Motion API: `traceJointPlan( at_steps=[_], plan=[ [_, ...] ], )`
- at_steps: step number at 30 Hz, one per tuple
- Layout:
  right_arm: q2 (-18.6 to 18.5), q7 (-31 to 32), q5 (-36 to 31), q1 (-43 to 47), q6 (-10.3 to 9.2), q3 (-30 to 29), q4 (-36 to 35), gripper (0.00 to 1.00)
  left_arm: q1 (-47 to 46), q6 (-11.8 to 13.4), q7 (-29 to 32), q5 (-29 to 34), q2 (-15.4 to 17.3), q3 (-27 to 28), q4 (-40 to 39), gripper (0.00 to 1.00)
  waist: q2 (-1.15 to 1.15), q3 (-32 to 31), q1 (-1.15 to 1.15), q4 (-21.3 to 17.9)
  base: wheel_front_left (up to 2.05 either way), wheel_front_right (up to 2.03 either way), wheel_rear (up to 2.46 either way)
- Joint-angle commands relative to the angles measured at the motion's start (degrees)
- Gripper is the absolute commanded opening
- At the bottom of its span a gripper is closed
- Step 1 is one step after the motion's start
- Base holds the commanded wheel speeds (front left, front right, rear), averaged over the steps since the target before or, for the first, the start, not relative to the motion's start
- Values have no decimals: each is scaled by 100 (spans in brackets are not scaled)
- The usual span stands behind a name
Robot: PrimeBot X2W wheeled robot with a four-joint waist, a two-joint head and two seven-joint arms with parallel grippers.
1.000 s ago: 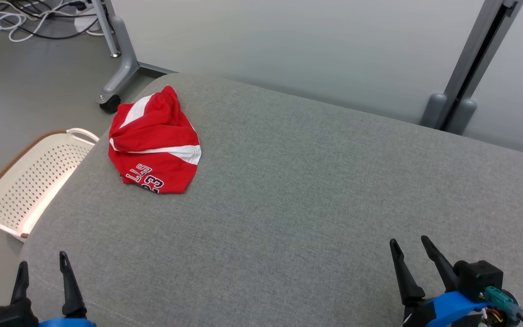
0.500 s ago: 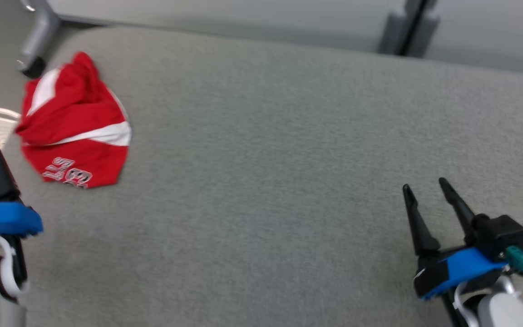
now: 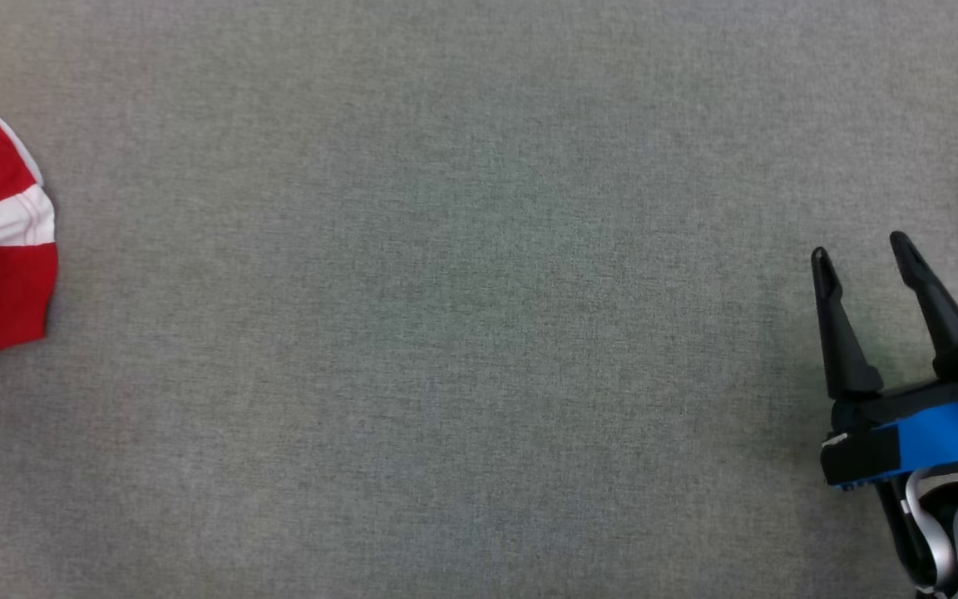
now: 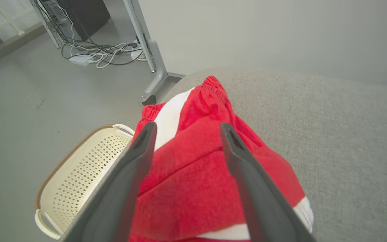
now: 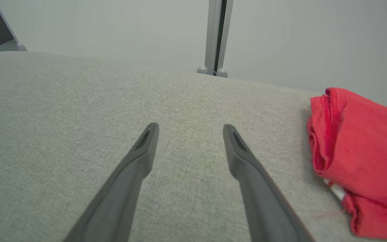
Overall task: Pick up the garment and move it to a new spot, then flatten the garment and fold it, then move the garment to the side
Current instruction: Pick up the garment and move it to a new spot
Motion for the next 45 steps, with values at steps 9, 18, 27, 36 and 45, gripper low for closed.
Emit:
traceJointPlan(
  at_steps=[9,18,27,36,45],
  plan=[
    [-85,63,2,-76,1,-65,-196,100,-635,-284,1443,-317,-77,-250,1305,100,-1,164,-2,-40,0,0,0],
    [-85,71,55,-132,1,0,-123,100,-627,-399,1784,-465,-305,-399,1994,0,-1,67,-2,-81,0,0,0],
    [-5,-33,125,-123,1,24,74,100,-938,-478,456,-226,-157,-587,1621,0,-1,-270,-2,-131,0,0,0],
    [246,-293,237,22,1,147,589,100,-1322,-504,-868,175,-270,-1019,681,0,-1,-1017,-2,-342,0,0,0],
    [443,-569,364,159,1,165,1054,100,-1396,-516,-530,361,-624,-1595,-1298,0,-1,-1566,-2,-892,0,0,0]
  ],
)
